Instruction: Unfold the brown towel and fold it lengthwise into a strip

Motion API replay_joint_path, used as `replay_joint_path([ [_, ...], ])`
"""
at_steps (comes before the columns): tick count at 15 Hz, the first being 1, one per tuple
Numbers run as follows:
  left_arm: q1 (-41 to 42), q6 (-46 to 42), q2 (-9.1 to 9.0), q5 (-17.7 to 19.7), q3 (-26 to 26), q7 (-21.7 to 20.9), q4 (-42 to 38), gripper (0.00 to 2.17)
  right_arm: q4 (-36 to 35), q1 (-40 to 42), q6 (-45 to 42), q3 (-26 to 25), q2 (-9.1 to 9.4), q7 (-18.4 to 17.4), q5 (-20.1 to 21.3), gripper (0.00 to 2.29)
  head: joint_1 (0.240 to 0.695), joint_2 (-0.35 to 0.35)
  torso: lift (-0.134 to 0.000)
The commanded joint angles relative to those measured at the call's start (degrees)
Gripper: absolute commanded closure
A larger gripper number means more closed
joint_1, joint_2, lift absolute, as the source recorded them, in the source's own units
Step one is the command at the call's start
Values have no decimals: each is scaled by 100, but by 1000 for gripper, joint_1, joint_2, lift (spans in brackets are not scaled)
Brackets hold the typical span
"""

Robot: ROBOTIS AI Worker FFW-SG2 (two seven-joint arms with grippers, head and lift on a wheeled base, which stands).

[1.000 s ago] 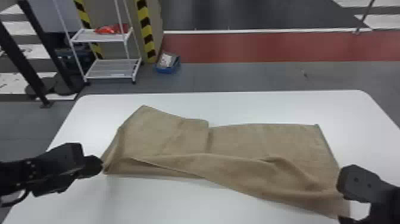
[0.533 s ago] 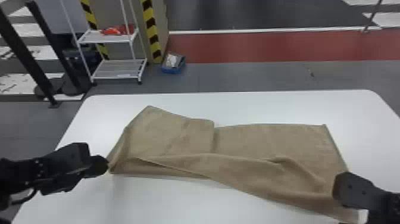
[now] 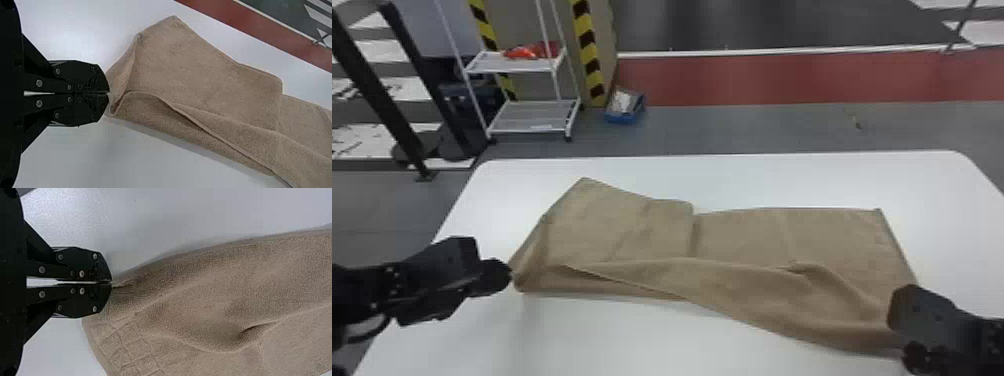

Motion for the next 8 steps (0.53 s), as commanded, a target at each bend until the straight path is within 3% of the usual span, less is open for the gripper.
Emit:
replay_joint_path([
  [1, 9, 0, 8, 46, 129, 2, -7, 2142, -91, -12, 17, -163, -14, 35, -117, 1119, 695, 90, -125],
  [8, 79, 88, 52, 19, 647, -877, -499, 2145, -865, 269, -334, -1472, 4, 35, -1128, 1119, 695, 67, -125],
])
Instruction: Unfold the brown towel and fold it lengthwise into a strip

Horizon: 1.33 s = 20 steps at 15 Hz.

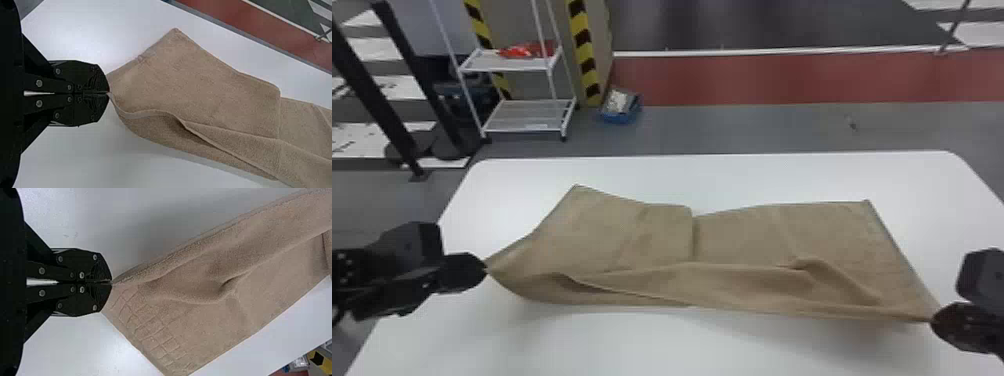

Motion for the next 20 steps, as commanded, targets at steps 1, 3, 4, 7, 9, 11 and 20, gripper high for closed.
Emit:
replay_joint_path([
  [1, 134, 73, 4, -22, 319, -249, -231, 2145, -266, 192, -119, -545, 3, 37, -357, 1119, 695, 64, -125],
  [3, 248, 231, 4, -39, 547, -539, -415, 2142, -433, 358, -224, -879, 12, 37, -542, 1119, 695, 54, -125],
  [4, 310, 301, 4, -39, 670, -697, -503, 2145, -477, 429, -224, -905, 12, 37, -533, 1119, 695, 50, -125],
  [7, 512, 635, -5, -92, 916, -1058, -776, 2142, -460, 464, -294, -888, 47, 37, -533, 1119, 695, 59, -125],
  [9, 618, 758, -14, -162, 934, -1084, -881, 2142, -433, 367, -294, -870, 47, 37, -542, 1119, 695, 78, -125],
  [11, 582, 758, 4, -250, 943, -1207, -916, 2142, -433, 253, -294, -976, 55, 37, -674, 1119, 695, 85, -125],
  [20, -648, 917, 311, -725, 99, -1611, -573, 2142, 287, -907, 22, -853, 64, 37, -972, 1119, 695, 52, -125],
])
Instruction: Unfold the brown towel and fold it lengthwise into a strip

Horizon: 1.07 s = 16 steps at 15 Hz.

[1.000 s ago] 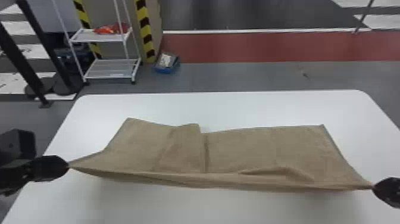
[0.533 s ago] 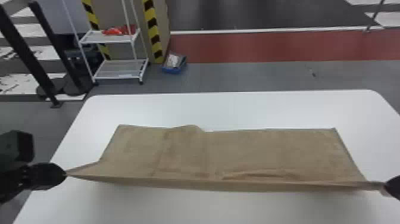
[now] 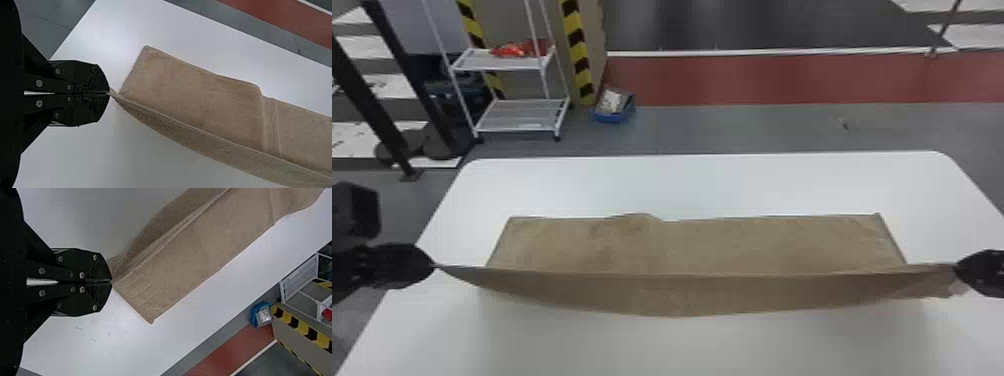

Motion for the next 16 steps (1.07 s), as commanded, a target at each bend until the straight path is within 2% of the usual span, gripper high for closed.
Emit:
replay_joint_path([
  [1, -752, 17, 168, -232, -700, -7, 569, 2142, 469, -499, 197, 278, -6, 37, 154, 1119, 695, 48, -125],
  [3, -1508, 158, 282, -311, -1376, -33, 1264, 2142, 909, -912, 320, 594, 3, 37, 356, 1119, 695, 30, -125],
  [6, -2449, 316, 317, -416, -2220, -51, 2406, 2142, 1638, -1501, 443, 999, 20, 37, 672, 1119, 695, 21, -125],
  [10, -2941, 299, 353, -434, -2616, 222, 3188, 2145, 2359, -2055, 496, 1368, 29, 37, 839, 1119, 695, 30, -125],
  [11, -3073, 299, 353, -416, -2739, 318, 3329, 2145, 2473, -2152, 496, 1412, 91, 37, 857, 1119, 695, 34, -125],
  [16, -3837, 281, 265, -434, -3380, 424, 4102, 2142, 2913, -2617, 461, 1781, 179, 37, 980, 1119, 695, 56, -125],
])
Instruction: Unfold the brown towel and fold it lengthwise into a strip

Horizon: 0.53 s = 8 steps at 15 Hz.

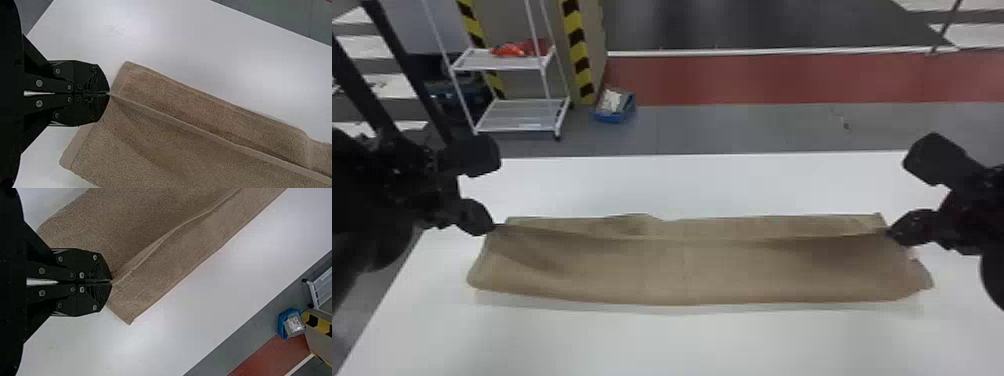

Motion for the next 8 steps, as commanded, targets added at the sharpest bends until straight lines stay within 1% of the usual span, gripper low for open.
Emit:
replay_joint_path([
  [1, -221, 0, -72, -14, -184, 6, 248, 2142, 154, -153, -30, 139, 15, 37, 38, 1119, 695, 57, -125],
  [2, -256, 0, -108, -50, -201, 6, 318, 2145, 216, -189, -48, 175, 15, 37, 73, 1119, 695, 58, -125],
  [3, -327, 0, -108, -50, -298, 41, 397, 2142, 304, -233, -65, 192, 15, 37, 100, 1119, 695, 58, -125],
  [8, -529, 0, -134, -50, -456, 120, 705, 2142, 681, -514, -101, 324, 15, 37, 161, 1116, 695, 58, -125],
])
